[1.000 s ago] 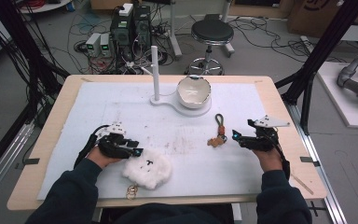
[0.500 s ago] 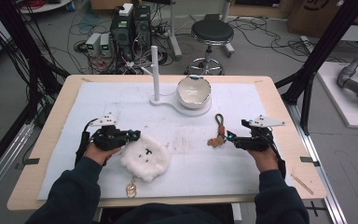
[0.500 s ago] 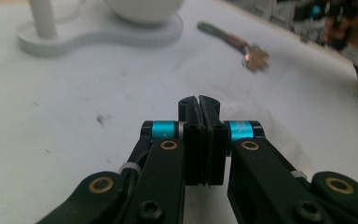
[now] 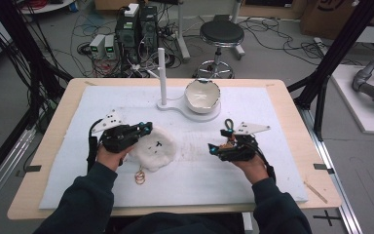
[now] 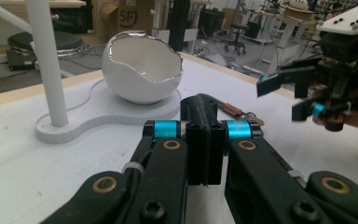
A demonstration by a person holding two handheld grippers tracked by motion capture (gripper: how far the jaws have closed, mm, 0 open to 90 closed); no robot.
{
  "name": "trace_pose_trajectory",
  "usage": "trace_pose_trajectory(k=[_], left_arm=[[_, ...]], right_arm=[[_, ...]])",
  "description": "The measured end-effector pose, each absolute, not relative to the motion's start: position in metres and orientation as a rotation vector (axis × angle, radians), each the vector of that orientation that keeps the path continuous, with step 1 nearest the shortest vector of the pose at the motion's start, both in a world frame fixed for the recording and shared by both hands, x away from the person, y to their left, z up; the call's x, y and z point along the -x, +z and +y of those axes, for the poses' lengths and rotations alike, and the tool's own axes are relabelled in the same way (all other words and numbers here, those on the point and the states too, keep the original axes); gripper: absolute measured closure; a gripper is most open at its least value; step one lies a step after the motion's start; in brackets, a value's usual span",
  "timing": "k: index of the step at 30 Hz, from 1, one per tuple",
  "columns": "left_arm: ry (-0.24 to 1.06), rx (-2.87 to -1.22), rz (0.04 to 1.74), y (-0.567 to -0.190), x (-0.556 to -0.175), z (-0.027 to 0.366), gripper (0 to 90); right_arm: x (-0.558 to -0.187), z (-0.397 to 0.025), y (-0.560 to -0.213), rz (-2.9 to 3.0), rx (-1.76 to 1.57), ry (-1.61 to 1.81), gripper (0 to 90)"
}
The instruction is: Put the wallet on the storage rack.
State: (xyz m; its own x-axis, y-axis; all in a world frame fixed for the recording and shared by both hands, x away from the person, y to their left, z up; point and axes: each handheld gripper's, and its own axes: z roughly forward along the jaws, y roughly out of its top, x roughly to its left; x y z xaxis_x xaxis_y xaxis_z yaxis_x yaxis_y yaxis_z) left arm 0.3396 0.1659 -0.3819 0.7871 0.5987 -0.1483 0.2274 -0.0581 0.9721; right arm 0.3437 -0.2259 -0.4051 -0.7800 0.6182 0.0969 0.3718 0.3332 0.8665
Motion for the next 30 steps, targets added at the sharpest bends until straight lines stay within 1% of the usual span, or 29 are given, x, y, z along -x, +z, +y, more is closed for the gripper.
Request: trace_pose_trajectory(k=[5, 7, 8, 9, 14, 15, 16, 17, 18, 19, 20, 21, 24, 25, 26, 27, 29, 30], left_arm=[[0.337, -1.629, 0.626, -0.376, -0.336, 0.160, 90.0], [0.331, -1.622, 0.608, -0.375, -0.335, 0.157, 90.0], [0.325, -1.619, 0.600, -0.375, -0.334, 0.156, 90.0], [0.313, -1.617, 0.588, -0.375, -0.333, 0.153, 90.0], [0.273, -1.618, 0.545, -0.374, -0.330, 0.147, 90.0], [0.264, -1.618, 0.535, -0.374, -0.330, 0.145, 90.0], [0.265, -1.622, 0.530, -0.375, -0.329, 0.144, 90.0], [0.259, -1.628, 0.527, -0.375, -0.329, 0.144, 90.0], [0.257, -1.631, 0.530, -0.376, -0.329, 0.143, 90.0], [0.264, -1.635, 0.534, -0.377, -0.330, 0.143, 90.0], [0.273, -1.639, 0.542, -0.377, -0.330, 0.144, 89.9], [0.289, -1.650, 0.552, -0.377, -0.330, 0.146, 89.8], [0.357, -1.729, 0.607, -0.376, -0.334, 0.155, 89.2], [0.372, -1.754, 0.630, -0.375, -0.336, 0.158, 72.6], [0.388, -1.779, 0.654, -0.376, -0.338, 0.160, 72.6], [0.431, -1.815, 0.660, -0.377, -0.340, 0.163, 57.6], [0.452, -1.820, 0.660, -0.377, -0.341, 0.164, 44.5], [0.456, -1.826, 0.652, -0.378, -0.342, 0.164, 44.5]], right_arm=[[-0.346, -0.184, -0.418, 2.486, -0.803, 1.417, 21.5], [-0.348, -0.180, -0.420, 2.500, -0.796, 1.421, 21.6], [-0.350, -0.175, -0.422, 2.510, -0.790, 1.423, 23.0], [-0.353, -0.168, -0.425, 2.517, -0.787, 1.440, 26.5], [-0.361, -0.156, -0.433, 2.532, -0.794, 1.457, 27.4], [-0.366, -0.150, -0.437, 2.548, -0.805, 1.458, 31.6], [-0.366, -0.150, -0.437, 2.548, -0.805, 1.458, 31.6], [-0.368, -0.145, -0.439, 2.556, -0.782, 1.473, 42.8], [-0.368, -0.145, -0.439, 2.556, -0.782, 1.473, 42.8], [-0.367, -0.142, -0.438, 2.574, -0.727, 1.473, 65.8], [-0.366, -0.141, -0.437, 2.566, -0.702, 1.451, 70.1], [-0.365, -0.142, -0.435, 2.569, -0.678, 1.441, 72.4], [-0.365, -0.146, -0.432, 2.569, -0.662, 1.445, 74.5], [-0.364, -0.150, -0.427, 2.551, -0.650, 1.468, 75.5], [-0.364, -0.150, -0.427, 2.551, -0.650, 1.468, 75.5], [-0.363, -0.152, -0.420, 2.544, -0.618, 1.464, 76.3], [-0.362, -0.154, -0.413, 2.537, -0.584, 1.471, 76.8], [-0.362, -0.154, -0.413, 2.537, -0.584, 1.471, 76.8]])
